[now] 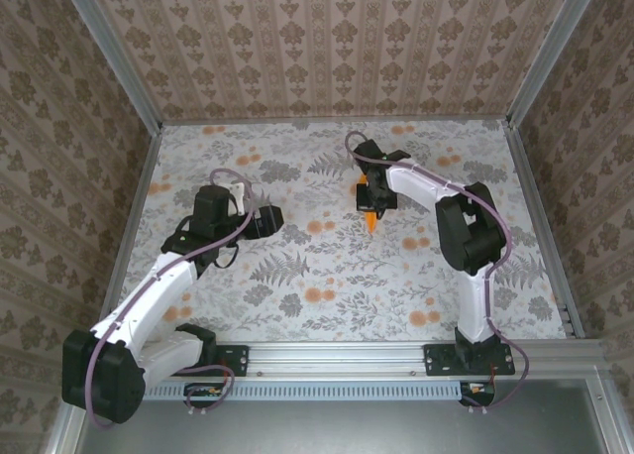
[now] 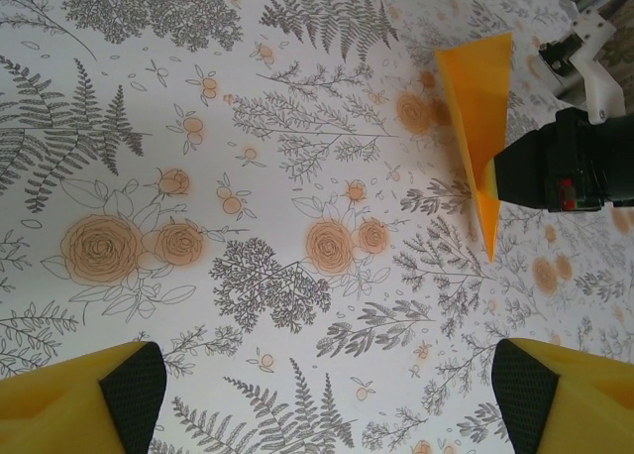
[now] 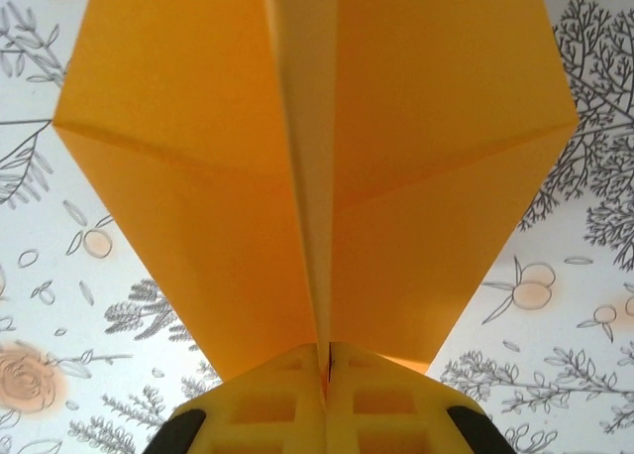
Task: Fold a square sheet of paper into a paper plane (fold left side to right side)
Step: Move the paper plane to the center of the table, then reset both arms
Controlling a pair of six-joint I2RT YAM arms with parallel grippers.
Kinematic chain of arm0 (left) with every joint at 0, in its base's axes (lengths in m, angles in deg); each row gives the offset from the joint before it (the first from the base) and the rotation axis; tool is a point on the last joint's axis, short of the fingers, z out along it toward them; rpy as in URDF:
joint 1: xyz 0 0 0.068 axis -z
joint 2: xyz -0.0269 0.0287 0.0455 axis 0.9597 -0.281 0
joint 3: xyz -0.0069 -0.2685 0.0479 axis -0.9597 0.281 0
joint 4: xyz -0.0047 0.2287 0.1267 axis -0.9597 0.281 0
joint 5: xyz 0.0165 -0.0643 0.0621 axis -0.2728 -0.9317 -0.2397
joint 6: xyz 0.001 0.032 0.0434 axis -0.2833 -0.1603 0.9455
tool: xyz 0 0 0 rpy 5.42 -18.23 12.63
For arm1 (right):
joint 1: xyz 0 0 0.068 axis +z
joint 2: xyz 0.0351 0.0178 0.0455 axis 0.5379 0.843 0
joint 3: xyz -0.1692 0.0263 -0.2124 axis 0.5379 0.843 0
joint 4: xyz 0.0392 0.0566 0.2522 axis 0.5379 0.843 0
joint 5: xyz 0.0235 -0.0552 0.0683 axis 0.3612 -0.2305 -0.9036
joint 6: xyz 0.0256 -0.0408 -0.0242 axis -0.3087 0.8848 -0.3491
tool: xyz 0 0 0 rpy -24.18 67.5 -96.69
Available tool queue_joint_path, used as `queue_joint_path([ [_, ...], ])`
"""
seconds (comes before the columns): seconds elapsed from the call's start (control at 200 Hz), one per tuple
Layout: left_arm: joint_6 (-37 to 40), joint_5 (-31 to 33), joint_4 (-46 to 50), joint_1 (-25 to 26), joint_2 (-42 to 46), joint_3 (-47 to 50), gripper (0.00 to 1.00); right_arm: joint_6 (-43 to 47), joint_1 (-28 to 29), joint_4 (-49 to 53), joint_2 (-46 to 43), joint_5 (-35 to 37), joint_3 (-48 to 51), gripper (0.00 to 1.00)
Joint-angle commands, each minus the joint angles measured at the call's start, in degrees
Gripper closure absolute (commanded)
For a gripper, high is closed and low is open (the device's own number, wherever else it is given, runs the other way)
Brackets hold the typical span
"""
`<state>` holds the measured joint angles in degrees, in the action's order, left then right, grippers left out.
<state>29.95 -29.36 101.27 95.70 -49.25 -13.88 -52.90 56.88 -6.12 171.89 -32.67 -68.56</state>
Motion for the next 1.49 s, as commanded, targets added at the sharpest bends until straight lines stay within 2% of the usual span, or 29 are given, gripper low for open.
queue_joint_path([
  [0.0, 1.8, -0.5, 1.1, -0.6, 0.7, -1.9, 0.11, 1.7, -0.1, 4.3, 3.0, 0.9, -3.3, 0.94],
  [0.265, 2.2, -0.7, 2.3, -0.7, 0.4, -3.2, 0.1, 1.9, -0.2, 4.8, 4.5, 0.1, -4.2, 0.82],
  [0.535, 1.9, -1.8, 3.1, -0.8, 1.1, -4.1, 0.09, 3.0, 0.3, 5.4, -0.1, 0.4, -2.1, 0.69],
  [0.735, 0.2, -3.6, 2.9, -1.8, 1.9, -3.9, 0.08, 3.2, 1.3, 6.2, -7.3, 2.9, 1.4, 0.55],
  [0.895, -1.8, -3.4, 1.5, -3.7, 3.5, -2.7, 0.07, 3.7, 1.5, 4.8, -19.2, 5.7, 7.5, 0.44],
  [1.01, -2.0, 3.0, 1.6, -5.7, 5.9, -1.4, 0.05, 5.7, 0.8, 0.3, -30.6, 8.1, 15.1, 0.29],
  [1.165, 0.4, 15.7, 1.3, -8.7, 9.1, 0.2, 0.05, 8.1, -2.1, -9.9, -45.4, 13.6, 27.6, 0.01],
  [1.31, 7.6, 26.1, -4.6, -9.3, 11.6, 4.4, 0.04, 9.6, -7.6, -21.9, -52.3, 14.2, 38.8, 0.0],
  [1.43, 12.4, 37.3, -11.7, -9.4, 12.5, 10.5, 0.04, 10.1, -12.3, -30.1, -52.3, 17.9, 46.0, 0.0],
  [1.49, 16.4, 39.5, -15.8, -9.7, 12.0, 13.4, 0.04, 11.8, -13.8, -36.1, -51.4, 20.1, 50.0, 0.0],
])
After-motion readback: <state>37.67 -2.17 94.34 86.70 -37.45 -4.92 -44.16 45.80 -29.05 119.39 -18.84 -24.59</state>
